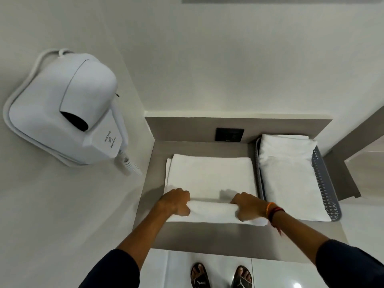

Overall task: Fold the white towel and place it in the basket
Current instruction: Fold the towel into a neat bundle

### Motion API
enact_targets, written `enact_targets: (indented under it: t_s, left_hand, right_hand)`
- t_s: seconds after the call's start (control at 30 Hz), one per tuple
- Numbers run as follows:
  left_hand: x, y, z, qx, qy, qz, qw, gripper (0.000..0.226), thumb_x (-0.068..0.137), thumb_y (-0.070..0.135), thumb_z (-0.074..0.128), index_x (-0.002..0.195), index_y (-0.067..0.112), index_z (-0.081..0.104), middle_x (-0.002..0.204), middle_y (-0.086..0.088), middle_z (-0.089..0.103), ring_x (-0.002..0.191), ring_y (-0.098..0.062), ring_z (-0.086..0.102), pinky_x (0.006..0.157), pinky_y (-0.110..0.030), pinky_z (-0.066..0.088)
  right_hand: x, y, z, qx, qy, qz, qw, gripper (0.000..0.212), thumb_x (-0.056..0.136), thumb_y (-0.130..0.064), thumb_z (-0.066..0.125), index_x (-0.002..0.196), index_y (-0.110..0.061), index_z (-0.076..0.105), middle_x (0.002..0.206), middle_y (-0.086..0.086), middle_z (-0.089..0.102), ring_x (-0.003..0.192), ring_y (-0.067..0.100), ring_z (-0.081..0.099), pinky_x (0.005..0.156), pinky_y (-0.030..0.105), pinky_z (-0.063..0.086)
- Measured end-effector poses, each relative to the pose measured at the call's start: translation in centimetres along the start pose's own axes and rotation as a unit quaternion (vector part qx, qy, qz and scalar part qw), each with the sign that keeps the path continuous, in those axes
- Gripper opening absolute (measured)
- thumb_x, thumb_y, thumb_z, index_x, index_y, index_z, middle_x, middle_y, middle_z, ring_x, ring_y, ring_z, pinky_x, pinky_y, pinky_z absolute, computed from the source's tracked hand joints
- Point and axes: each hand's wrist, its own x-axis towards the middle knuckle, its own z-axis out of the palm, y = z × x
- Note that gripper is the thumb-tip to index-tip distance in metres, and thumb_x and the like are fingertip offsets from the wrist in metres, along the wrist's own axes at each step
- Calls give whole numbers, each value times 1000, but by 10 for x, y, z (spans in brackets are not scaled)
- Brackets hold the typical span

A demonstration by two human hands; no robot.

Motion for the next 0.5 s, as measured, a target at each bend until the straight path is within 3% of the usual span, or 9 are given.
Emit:
enact_targets:
  t_s: [0.1, 0.2, 0.3, 0.37, 0.43, 0.5]
  left_hand:
    - [-6, -5, -17, -24, -92, 2, 995, 58, 68, 27, 79, 120, 13, 60, 104, -3, 62, 84, -18, 61, 65, -26, 52]
    - [-7, -14, -31, -53, -75, 8, 996, 45, 61, 33, 79, 100, 21, 59, 98, -2, 64, 78, -15, 60, 62, -24, 49]
    - [2, -23, -43, -84, -20, 1, 996, 33, 59, 33, 79, 84, 24, 61, 92, -2, 65, 73, -16, 60, 59, -24, 45]
    - [12, -26, -45, -102, 25, -19, 994, 49, 62, 35, 79, 107, 20, 66, 107, -2, 65, 89, -21, 64, 68, -28, 49]
    - [25, -27, -39, -99, 78, -41, 991, 64, 71, 39, 76, 130, 19, 60, 127, -4, 64, 110, -27, 64, 83, -34, 54]
    - [35, -26, -27, -60, 132, -37, 989, 59, 81, 44, 70, 133, 17, 60, 135, -5, 64, 117, -28, 63, 93, -37, 54]
  right_hand:
    - [-13, 0, -21, 63, -112, 0, 992, 40, 49, -7, 64, 88, -8, 71, 86, 1, 66, 87, 23, 63, 67, 29, 47]
    - [-20, -1, -38, 127, -168, -25, 977, 37, 49, -9, 68, 85, -11, 77, 88, 1, 75, 84, 21, 69, 77, 33, 55]
    - [-8, 2, -56, 143, -109, -2, 984, 30, 50, -11, 73, 79, -7, 74, 76, 4, 71, 71, 23, 66, 60, 29, 49]
    - [6, 5, -63, 139, -31, 22, 990, 27, 46, -13, 73, 72, -5, 69, 69, 0, 62, 67, 22, 55, 57, 27, 39]
    - [21, 9, -61, 117, 21, 53, 992, 27, 52, -15, 74, 79, -15, 72, 81, -3, 61, 76, 19, 56, 61, 26, 43]
    - [35, 15, -49, 86, 55, 77, 992, 35, 68, -12, 72, 103, -17, 72, 108, 5, 62, 96, 25, 58, 78, 29, 50]
